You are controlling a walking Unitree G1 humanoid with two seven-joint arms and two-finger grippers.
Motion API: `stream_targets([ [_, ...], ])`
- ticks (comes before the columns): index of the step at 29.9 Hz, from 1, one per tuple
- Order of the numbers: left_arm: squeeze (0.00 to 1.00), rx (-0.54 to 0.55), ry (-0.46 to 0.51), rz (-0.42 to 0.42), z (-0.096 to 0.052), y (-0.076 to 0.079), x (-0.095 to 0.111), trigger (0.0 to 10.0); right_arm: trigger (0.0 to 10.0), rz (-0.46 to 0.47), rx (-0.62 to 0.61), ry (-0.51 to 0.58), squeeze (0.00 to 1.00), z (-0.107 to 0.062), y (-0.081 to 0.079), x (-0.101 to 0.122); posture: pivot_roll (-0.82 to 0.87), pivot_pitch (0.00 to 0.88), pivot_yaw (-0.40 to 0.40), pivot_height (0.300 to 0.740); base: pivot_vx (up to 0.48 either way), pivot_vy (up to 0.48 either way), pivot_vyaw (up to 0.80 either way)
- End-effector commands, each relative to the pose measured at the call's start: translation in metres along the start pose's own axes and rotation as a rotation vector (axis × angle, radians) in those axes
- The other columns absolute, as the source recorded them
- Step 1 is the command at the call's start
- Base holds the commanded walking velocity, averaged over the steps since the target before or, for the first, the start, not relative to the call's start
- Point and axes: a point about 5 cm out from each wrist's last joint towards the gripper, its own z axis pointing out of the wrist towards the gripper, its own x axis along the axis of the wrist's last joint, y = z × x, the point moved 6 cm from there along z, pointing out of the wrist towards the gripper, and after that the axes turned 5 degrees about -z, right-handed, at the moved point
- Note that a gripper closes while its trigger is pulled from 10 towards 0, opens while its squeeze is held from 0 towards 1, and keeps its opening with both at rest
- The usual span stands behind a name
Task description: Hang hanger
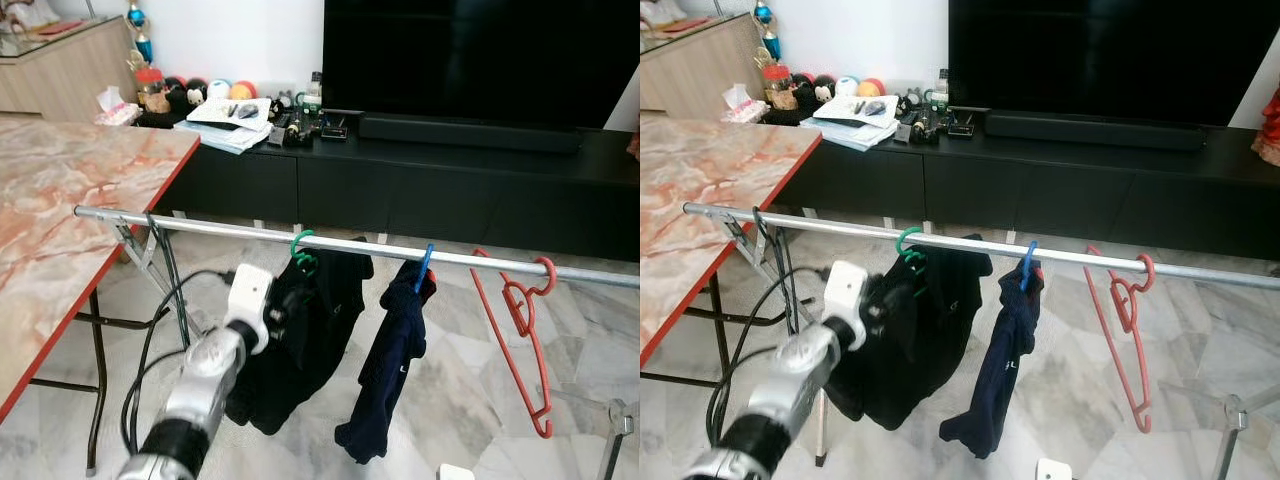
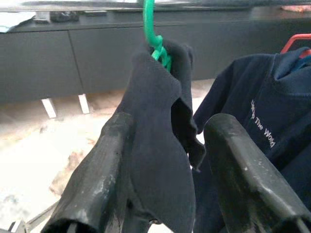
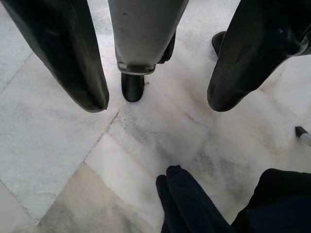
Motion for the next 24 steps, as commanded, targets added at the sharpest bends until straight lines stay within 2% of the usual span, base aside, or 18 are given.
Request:
stream_targets([
  [1, 0.0, 0.008, 0.042, 0.005, 0.001, 0.001, 0.013, 10.0, 10.0, 0.019, 0.004, 0.004, 0.0, 0.0, 0.0, -0.001, 0.03, 0.065, 0.0, 0.74, 0.0, 0.0, -0.75],
  [11, 0.0, 0.058, 0.114, -0.023, -0.014, -0.003, 0.025, 10.0, 10.0, 0.016, 0.011, 0.001, 0.0, 0.0, -0.003, -0.001, 0.03, 0.057, 0.016, 0.74, 0.0, 0.0, -0.79],
  [15, 0.0, 0.078, 0.113, -0.034, -0.022, -0.002, 0.024, 10.0, 10.0, 0.013, 0.013, 0.0, 0.0, 0.0, -0.003, -0.001, 0.03, 0.055, 0.018, 0.74, 0.0, 0.0, -0.79],
  [18, 0.0, 0.085, 0.129, -0.049, -0.032, -0.002, 0.026, 10.0, 10.0, 0.014, 0.013, 0.015, 0.0, 0.0, -0.003, 0.002, 0.03, 0.052, 0.019, 0.74, 0.0, 0.187, -0.16],
  [22, 0.0, 0.05, 0.095, -0.006, -0.043, 0.005, 0.018, 10.0, 10.0, 0.011, 0.013, 0.019, 0.0, 0.0, -0.003, 0.003, 0.04, 0.045, 0.021, 0.74, 0.0, 0.433, 0.0],
  [23, 0.0, 0.004, 0.075, 0.043, -0.05, 0.011, 0.014, 10.0, 10.0, 0.012, 0.015, 0.021, 0.0, 0.0, -0.004, 0.004, 0.04, 0.04, 0.023, 0.74, 0.0, 0.0, 0.0],
  [24, 0.0, -0.011, 0.069, 0.057, -0.051, 0.013, 0.012, 10.0, 10.0, 0.012, 0.016, 0.022, 0.0, 0.0, -0.004, 0.004, 0.04, 0.04, 0.023, 0.74, 0.0, 0.0, 0.0],
])
